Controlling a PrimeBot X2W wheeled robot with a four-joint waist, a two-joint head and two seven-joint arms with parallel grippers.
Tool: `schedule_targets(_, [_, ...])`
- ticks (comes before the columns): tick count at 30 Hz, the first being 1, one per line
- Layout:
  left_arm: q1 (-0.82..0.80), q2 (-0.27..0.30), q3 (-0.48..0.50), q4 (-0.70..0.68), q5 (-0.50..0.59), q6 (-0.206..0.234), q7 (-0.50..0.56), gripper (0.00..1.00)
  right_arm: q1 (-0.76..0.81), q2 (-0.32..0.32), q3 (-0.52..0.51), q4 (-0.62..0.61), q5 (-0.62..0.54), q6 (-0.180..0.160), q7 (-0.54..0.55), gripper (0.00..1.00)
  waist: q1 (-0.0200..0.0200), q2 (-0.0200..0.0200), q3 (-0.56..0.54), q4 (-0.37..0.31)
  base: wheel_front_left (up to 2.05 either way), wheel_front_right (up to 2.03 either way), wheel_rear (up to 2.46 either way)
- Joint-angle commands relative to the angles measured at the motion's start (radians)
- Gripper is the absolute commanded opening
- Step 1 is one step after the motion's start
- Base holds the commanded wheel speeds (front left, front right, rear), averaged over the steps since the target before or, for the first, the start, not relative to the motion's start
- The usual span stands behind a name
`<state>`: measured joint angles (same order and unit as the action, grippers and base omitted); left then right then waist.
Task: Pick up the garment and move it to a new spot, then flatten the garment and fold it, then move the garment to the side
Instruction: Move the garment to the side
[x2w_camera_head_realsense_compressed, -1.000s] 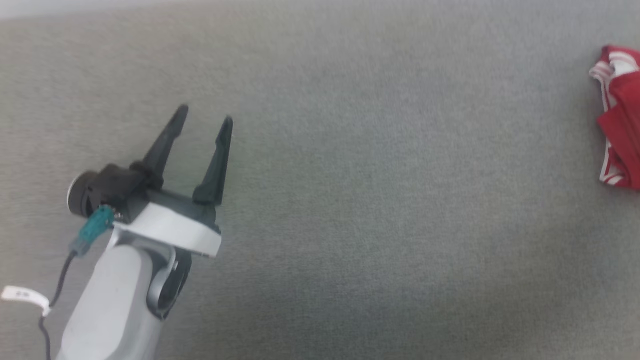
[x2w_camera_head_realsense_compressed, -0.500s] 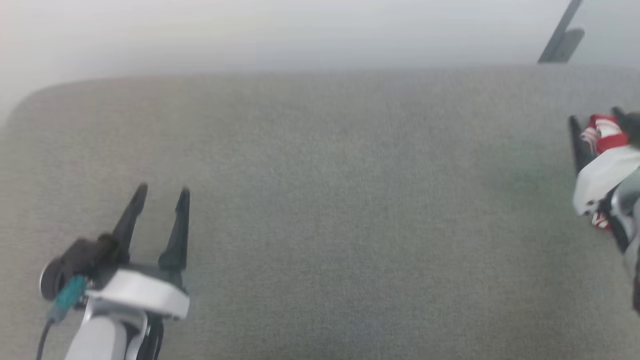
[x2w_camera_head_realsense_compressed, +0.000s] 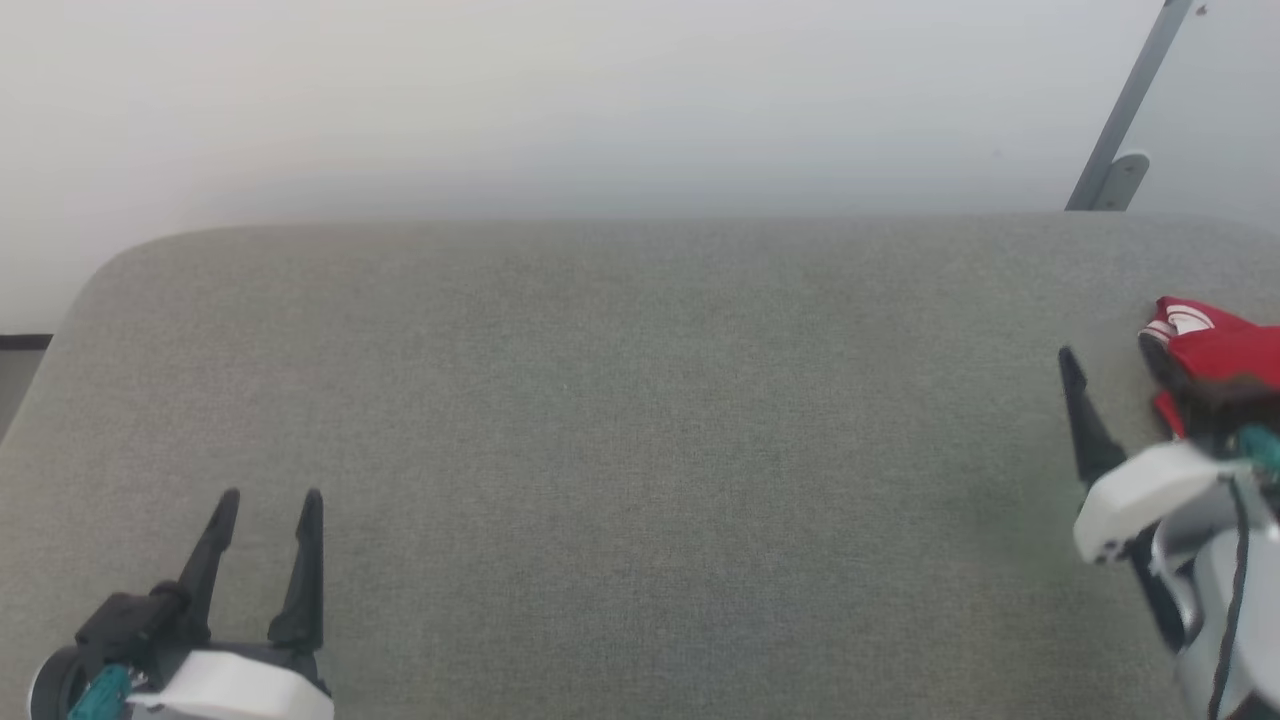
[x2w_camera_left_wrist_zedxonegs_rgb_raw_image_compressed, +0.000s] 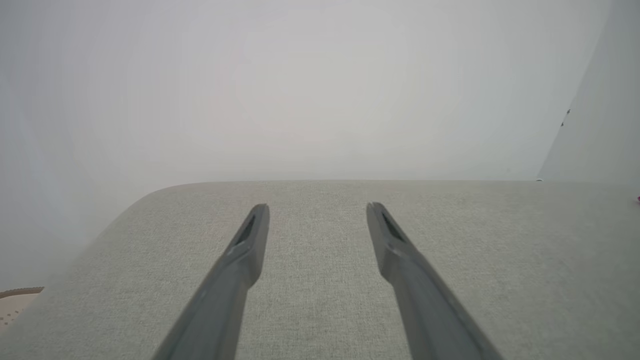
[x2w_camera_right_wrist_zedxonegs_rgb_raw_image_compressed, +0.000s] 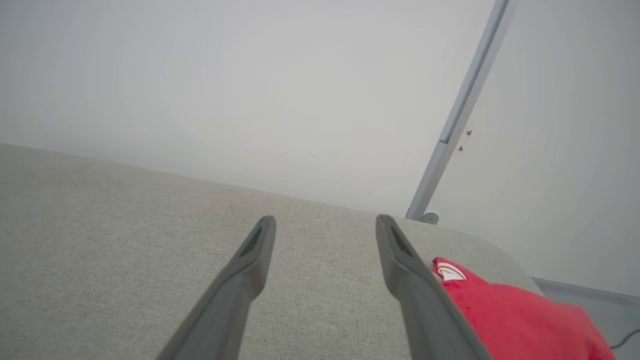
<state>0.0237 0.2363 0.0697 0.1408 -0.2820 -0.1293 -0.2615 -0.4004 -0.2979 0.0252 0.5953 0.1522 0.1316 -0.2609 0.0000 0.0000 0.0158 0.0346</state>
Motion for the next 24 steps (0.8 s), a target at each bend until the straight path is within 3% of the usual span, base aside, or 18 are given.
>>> schedule_targets(1, [0.014, 0.002, 0.004, -0.002, 0.001, -0.001, -0.004, 1.00, 0.037, 0.018, -0.019, -0.030, -0.003, -0.002, -0.005, 1.00, 0.0000, 0.0000, -0.006, -0.002, 0.00, 0.00, 0.00])
schedule_targets(13, [0.075, 0.000, 0.025, -0.022, 0.010, -0.001, -0.004, 1.00, 0.282, 0.147, -0.117, -0.272, -0.059, -0.002, -0.005, 1.00, 0.0000, 0.0000, -0.016, -0.001, 0.00, 0.00, 0.00])
schedule_targets(24, [0.095, 0.008, 0.020, -0.023, -0.008, -0.001, -0.004, 1.00, 0.381, 0.207, -0.152, -0.395, -0.097, -0.002, -0.005, 1.00, 0.0000, 0.0000, -0.013, -0.008, 0.00, 0.00, 0.00])
